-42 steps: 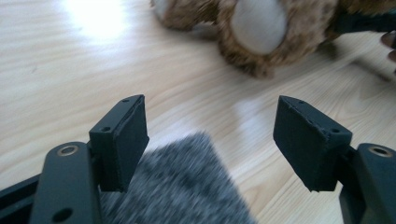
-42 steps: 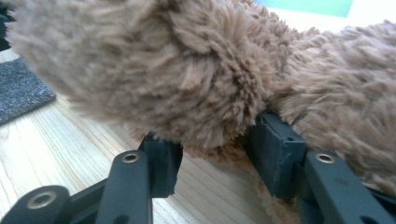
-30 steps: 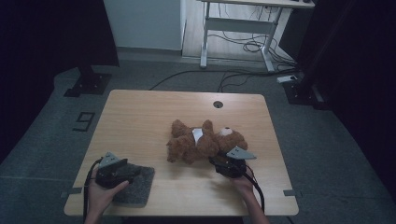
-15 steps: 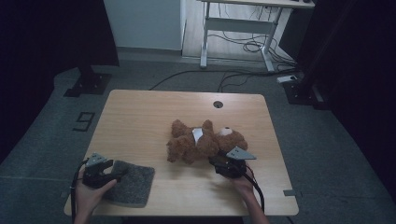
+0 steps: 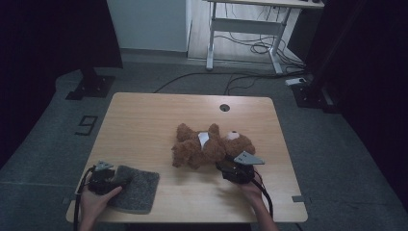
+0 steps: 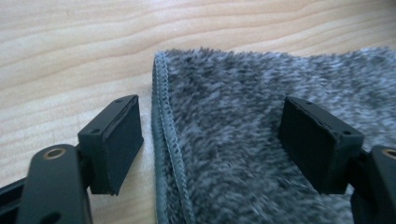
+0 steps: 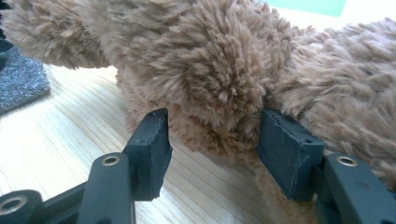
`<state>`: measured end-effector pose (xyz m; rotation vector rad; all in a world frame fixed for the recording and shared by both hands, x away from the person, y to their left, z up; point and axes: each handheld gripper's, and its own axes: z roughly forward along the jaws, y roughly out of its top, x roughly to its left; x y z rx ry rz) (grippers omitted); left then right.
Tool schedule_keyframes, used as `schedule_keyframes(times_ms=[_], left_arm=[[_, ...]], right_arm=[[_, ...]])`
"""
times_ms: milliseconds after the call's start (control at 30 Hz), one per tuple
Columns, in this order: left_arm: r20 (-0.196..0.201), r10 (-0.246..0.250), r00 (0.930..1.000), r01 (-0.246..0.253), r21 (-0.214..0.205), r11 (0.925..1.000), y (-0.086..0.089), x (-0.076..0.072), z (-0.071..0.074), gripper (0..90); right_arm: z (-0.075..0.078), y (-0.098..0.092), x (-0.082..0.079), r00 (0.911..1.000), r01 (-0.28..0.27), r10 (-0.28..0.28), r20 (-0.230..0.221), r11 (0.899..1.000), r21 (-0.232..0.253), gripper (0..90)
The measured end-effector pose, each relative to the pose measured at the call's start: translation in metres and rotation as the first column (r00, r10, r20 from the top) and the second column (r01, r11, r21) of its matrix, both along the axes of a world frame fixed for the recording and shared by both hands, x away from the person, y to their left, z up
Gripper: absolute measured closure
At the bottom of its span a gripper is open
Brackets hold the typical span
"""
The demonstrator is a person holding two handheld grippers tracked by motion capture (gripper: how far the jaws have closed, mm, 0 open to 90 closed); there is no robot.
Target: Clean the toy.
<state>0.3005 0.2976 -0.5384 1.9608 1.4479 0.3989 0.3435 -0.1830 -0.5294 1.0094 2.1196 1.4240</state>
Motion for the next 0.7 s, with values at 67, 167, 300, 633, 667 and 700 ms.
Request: schedule_keyframes(times_ms=[67, 167, 300, 633, 667, 700], left_arm=[[0.004, 0.008, 1.0000, -0.008, 0.007, 0.9999, -0.0014, 0.0002, -0.0001, 22.7], [0.020, 0.006, 0.9998, -0.007, 0.027, 0.9996, -0.0052, -0.0006, -0.0004, 30.3], [0.034, -0.022, 0.9992, 0.021, 0.018, 0.9996, -0.0089, -0.0014, -0.0006, 45.5], [-0.001, -0.053, 0.9986, 0.052, -0.108, 0.9928, -0.0044, -0.0007, -0.0018, 74.1], [0.002, -0.059, 0.9983, 0.059, -0.126, 0.9903, -0.0044, -0.0008, -0.0013, 74.6], [0.008, -0.061, 0.9981, 0.062, -0.145, 0.9875, -0.0043, -0.0012, -0.0003, 74.9]], right_arm=[[0.0001, -0.0003, 0.0001, 1.0000, 0.001, -0.001, -0.001, 1.000, 0.001, 43.4], [0.0001, -0.0003, 0.0002, 1.0000, 0.003, -0.003, -0.002, 1.000, 0.002, 43.5], [0.0001, -0.0001, -0.0002, 1.0000, 0.005, -0.005, 0.000, 1.000, 0.000, 43.4], [0.0000, -0.0004, 0.0001, 1.0000, 0.006, -0.006, 0.000, 1.000, 0.000, 43.7], [0.0001, -0.0007, 0.0001, 1.0000, 0.005, -0.005, -0.002, 1.000, -0.001, 43.7], [0.0002, -0.0009, 0.0002, 1.0000, 0.005, -0.005, -0.002, 1.000, -0.001, 43.7]])
